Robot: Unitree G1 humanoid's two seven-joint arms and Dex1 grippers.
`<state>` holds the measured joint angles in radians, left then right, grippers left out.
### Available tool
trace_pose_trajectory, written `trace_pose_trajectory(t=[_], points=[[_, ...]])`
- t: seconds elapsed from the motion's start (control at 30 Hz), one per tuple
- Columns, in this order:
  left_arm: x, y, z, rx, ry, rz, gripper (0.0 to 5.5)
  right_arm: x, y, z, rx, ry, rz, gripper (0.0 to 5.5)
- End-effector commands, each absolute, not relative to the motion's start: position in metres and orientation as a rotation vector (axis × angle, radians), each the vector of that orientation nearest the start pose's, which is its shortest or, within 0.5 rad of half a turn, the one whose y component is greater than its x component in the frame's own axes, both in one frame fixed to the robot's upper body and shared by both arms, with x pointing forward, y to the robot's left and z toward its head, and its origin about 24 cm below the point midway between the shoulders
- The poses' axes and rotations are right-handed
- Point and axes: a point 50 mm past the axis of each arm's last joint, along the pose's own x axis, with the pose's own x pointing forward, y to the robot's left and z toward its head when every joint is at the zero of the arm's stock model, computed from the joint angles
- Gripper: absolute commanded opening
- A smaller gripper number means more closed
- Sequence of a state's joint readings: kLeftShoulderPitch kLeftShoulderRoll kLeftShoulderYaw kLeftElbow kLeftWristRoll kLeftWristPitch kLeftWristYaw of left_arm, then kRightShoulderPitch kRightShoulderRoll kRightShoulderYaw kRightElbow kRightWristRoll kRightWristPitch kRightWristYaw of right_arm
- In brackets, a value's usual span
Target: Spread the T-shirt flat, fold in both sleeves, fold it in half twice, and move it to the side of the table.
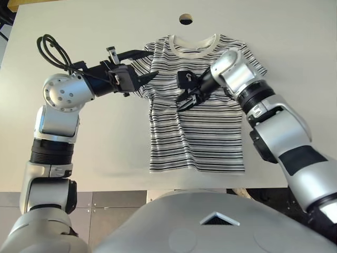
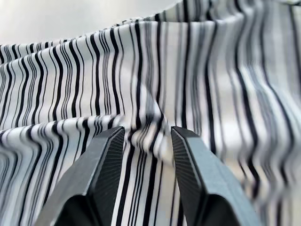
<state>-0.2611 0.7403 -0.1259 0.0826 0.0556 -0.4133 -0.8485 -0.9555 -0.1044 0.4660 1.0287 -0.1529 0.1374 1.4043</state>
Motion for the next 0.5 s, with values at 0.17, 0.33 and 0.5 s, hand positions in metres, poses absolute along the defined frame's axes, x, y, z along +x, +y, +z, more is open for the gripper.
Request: trace_pose_trajectory(t=[0.17, 0.33, 0.5], points=[[0.299, 0.242, 0.118, 1.214, 0.013, -1.014, 2.04, 0.365, -0.062, 0.160, -0.425, 0.455, 1.569, 1.83], [0.302, 0.256, 0.096, 1.447, 0.153, -1.116, 2.04, 0.373, -0.077, 0.170, -0.388, 0.397, 1.474, 1.83], [0.309, 0.265, 0.081, 1.796, 0.233, -1.208, 2.04, 0.377, -0.085, 0.174, -0.354, 0.373, 1.426, 1.83]])
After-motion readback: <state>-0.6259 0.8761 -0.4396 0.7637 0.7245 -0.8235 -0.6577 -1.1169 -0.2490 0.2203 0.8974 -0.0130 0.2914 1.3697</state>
